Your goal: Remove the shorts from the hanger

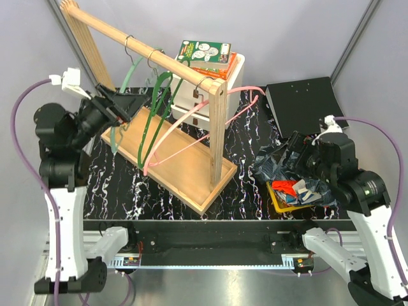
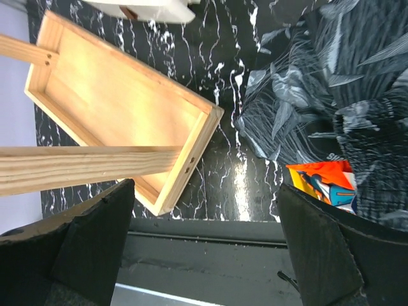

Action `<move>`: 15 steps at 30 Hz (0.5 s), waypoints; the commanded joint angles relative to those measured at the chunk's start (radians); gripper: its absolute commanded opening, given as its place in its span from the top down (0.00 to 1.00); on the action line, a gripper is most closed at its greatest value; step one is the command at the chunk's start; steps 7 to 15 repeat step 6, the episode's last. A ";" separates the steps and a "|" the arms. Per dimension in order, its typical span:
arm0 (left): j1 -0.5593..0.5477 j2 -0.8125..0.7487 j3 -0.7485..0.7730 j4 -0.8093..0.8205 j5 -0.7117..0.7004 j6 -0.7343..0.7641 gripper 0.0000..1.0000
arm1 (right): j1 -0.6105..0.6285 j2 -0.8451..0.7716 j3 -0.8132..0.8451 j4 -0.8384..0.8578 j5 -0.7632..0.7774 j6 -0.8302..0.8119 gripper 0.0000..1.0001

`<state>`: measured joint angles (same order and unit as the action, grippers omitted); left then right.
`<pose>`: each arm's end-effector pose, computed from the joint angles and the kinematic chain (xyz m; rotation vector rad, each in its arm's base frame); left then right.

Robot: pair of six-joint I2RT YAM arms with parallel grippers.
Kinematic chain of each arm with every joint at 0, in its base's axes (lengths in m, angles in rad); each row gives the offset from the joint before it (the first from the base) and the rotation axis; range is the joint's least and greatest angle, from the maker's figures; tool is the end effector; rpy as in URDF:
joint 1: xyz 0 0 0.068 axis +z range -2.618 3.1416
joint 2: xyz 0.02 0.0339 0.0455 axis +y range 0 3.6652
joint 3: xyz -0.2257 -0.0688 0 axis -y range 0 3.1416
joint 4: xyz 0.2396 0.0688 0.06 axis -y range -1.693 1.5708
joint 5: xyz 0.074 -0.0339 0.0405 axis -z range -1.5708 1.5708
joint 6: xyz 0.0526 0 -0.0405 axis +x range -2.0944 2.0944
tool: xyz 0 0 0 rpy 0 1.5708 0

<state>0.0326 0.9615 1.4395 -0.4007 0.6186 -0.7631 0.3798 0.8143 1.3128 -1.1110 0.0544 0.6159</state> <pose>0.1934 -0.0242 0.4711 -0.1046 1.5972 -1.0355 0.1407 0.0531 0.3722 0.2936 2.2078 0.4993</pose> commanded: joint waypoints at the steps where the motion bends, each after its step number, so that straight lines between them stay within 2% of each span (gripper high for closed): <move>1: -0.002 -0.076 -0.034 -0.107 -0.088 0.157 0.01 | 0.007 -0.032 0.043 -0.016 0.078 -0.007 0.00; 6: -0.002 -0.176 -0.039 -0.165 -0.166 0.241 0.01 | 0.008 -0.061 0.092 -0.027 0.113 -0.031 0.00; 15: -0.002 -0.176 -0.039 -0.165 -0.166 0.241 0.01 | 0.008 -0.061 0.092 -0.027 0.113 -0.031 0.00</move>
